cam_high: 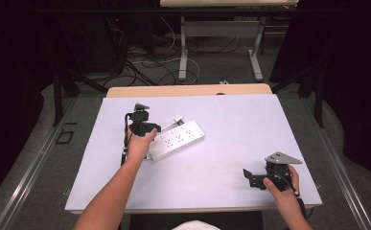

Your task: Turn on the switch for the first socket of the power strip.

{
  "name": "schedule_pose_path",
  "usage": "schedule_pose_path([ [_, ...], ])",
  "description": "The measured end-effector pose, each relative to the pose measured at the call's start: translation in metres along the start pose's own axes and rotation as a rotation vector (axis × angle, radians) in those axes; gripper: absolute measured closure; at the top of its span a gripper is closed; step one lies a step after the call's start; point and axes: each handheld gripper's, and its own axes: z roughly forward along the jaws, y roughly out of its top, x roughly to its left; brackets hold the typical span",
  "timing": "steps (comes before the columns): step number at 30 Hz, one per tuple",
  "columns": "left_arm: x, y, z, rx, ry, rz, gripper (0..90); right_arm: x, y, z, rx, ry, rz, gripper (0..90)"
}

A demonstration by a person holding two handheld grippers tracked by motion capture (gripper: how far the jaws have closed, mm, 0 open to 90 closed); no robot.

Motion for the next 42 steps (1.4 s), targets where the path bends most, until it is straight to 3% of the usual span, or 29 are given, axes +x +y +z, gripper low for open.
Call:
schedule_pose_path([
  [19,-0.003,-0.002,0.02,0.048,0.033,-0.003,86.3,-0.001,-0.001,0.001,-0.003,0.004,-0.002,0.0],
  [20,-0.003,-0.002,0.02,0.053,0.034,0.001,86.6,-0.002,0.0,-0.002,0.034,0.01,-0.005,0.0],
  [22,-0.003,-0.002,0.021,0.056,0.037,0.001,86.7,-0.002,-0.001,0.0,0.008,0.011,-0.002,0.0],
  [42,-0.001,-0.006,0.03,0.077,0.07,-0.009,88.2,-0.001,-0.001,0.0,0.014,0.022,-0.004,0.0],
])
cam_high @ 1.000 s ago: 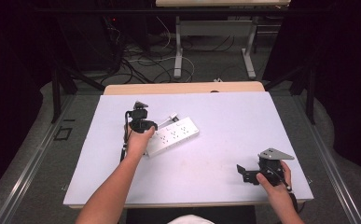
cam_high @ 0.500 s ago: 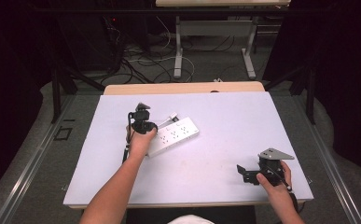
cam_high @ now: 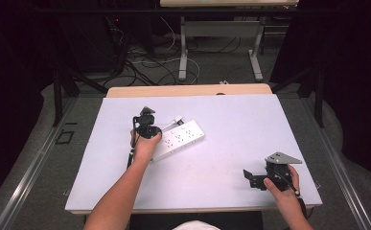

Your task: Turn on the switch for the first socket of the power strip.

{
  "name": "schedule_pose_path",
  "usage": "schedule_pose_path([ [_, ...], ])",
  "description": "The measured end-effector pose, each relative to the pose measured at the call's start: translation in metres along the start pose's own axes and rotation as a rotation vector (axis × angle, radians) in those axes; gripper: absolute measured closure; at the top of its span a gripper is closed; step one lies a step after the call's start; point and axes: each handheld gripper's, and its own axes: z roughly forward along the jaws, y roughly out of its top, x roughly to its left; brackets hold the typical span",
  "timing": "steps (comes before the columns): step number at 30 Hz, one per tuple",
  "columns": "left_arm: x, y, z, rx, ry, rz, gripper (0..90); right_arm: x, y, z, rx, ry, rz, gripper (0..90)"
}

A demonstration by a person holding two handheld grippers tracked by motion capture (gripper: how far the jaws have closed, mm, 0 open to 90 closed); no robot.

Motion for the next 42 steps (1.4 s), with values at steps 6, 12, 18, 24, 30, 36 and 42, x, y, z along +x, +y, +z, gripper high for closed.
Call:
schedule_pose_path([
  [6,0.0012,0.0002,-0.0003,0.001,-0.007,-0.005,88.2,0.0002,0.0001,0.0006,-0.003,-0.003,0.0,0.0],
  [12,0.0007,0.0002,-0.0007,-0.008,-0.012,-0.006,88.1,0.0004,0.0002,0.0002,0.002,-0.001,-0.006,0.0],
  [18,0.0006,0.0004,-0.0008,-0.016,-0.025,-0.013,86.5,0.0006,0.0003,0.0002,0.003,-0.001,-0.003,0.0],
  [24,-0.0014,0.0003,-0.0004,-0.008,-0.014,-0.001,87.0,0.0003,0.0004,0.0003,0.002,-0.001,-0.011,0.0],
  [30,-0.0042,-0.0012,0.0,-0.02,0.002,0.028,88.2,0.0004,0.0004,0.0004,0.002,0.0,-0.01,0.0],
  [36,-0.0041,-0.0013,0.0004,-0.017,0.007,0.032,89.5,0.0007,0.0005,0.0007,0.001,0.003,-0.013,0.0],
  [42,-0.0045,-0.0023,0.0017,-0.017,0.016,0.042,90.0,0.0007,0.0006,0.0004,0.003,0.002,-0.009,0.0],
])
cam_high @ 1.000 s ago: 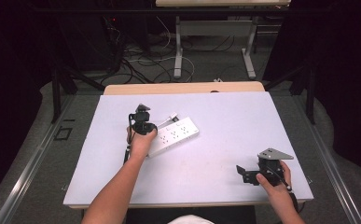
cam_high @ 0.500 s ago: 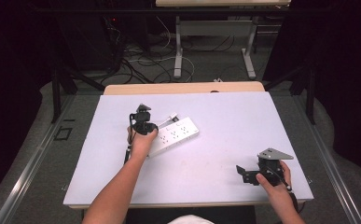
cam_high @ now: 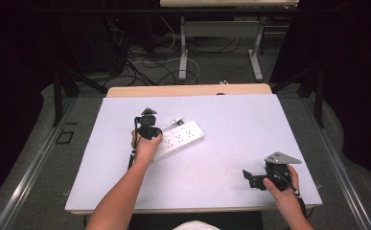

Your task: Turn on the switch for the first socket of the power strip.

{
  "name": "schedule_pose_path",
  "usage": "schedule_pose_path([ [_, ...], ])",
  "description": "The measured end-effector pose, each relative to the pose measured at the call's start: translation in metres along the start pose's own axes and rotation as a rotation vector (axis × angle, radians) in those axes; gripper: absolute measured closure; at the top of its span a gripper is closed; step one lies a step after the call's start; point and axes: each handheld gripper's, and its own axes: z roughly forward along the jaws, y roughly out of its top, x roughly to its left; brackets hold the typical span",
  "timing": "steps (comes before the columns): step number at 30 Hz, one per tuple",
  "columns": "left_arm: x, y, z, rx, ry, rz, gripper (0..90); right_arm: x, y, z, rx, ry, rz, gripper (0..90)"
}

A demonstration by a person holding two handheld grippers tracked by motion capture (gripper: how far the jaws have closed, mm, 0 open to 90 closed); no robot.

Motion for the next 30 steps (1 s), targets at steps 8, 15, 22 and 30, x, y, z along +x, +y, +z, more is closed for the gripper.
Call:
schedule_pose_path([
  [8,0.0016,0.0002,-0.0005,-0.002,-0.01,-0.004,90.0,-0.0013,0.0,0.0003,-0.004,0.002,0.008,0.0],
  [15,0.003,0.0005,-0.0032,-0.031,-0.024,0.0,90.0,-0.0041,-0.0008,0.0001,-0.004,0.003,0.024,0.0],
  [22,0.0035,0.0007,-0.0059,-0.058,-0.035,0.004,89.7,-0.0059,-0.0008,0.0021,-0.004,0.004,0.017,0.0],
  [30,0.0031,0.0006,-0.0095,-0.086,-0.05,0.014,87.0,-0.0052,-0.0011,0.0038,0.008,0.009,0.014,0.0],
])
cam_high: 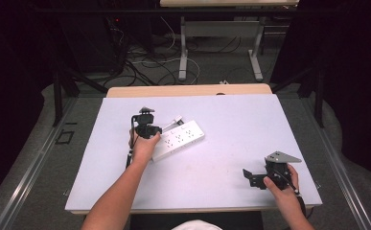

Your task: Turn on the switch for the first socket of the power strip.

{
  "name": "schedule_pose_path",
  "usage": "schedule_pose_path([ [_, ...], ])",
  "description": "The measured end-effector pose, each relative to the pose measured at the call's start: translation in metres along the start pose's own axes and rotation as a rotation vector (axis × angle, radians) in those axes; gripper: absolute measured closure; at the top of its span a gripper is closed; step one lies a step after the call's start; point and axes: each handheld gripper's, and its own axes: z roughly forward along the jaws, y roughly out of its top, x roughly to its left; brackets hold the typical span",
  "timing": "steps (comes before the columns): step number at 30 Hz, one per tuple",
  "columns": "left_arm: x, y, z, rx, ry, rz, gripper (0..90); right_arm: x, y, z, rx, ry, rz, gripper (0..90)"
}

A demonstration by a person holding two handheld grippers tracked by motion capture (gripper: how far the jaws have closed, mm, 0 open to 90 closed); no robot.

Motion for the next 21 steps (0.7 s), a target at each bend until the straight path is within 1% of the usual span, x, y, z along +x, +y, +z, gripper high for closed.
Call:
schedule_pose_path([
  [1,0.0,0.0,-0.001,-0.001,-0.001,0.006,86.5,0.0,0.0,0.0,-0.005,0.0,0.007,0.0],
  [3,-0.001,-0.001,-0.002,-0.001,-0.005,0.01,85.7,0.0,0.0,0.0,-0.006,-0.002,0.004,0.0],
  [4,-0.001,-0.001,-0.003,0.001,-0.006,0.023,84.7,0.001,0.0,0.0,-0.007,-0.01,-0.001,0.0],
  [7,-0.004,-0.002,-0.005,0.0,-0.01,0.04,83.9,0.002,0.0,-0.001,-0.005,-0.003,0.005,0.0],
  [8,-0.005,-0.002,-0.006,-0.001,-0.01,0.046,83.5,0.002,0.0,-0.001,-0.013,-0.01,-0.001,0.0],
  [12,-0.008,-0.002,-0.009,0.005,-0.026,0.069,80.7,0.002,0.0,-0.002,-0.009,-0.004,0.002,0.0],
  [13,-0.009,-0.003,-0.01,0.0,-0.027,0.072,79.8,0.002,0.0,-0.001,-0.008,-0.002,0.003,0.0],
  [16,-0.01,-0.003,-0.011,0.002,-0.037,0.085,78.2,0.002,0.0,-0.001,-0.01,-0.008,-0.001,0.0],
  [20,-0.012,-0.003,-0.014,-0.011,-0.047,0.104,73.6,0.002,0.001,-0.001,-0.008,-0.002,0.003,0.0],
  [21,-0.012,-0.003,-0.015,-0.014,-0.051,0.109,71.0,0.002,0.0,-0.001,-0.013,-0.008,0.003,0.0],
])
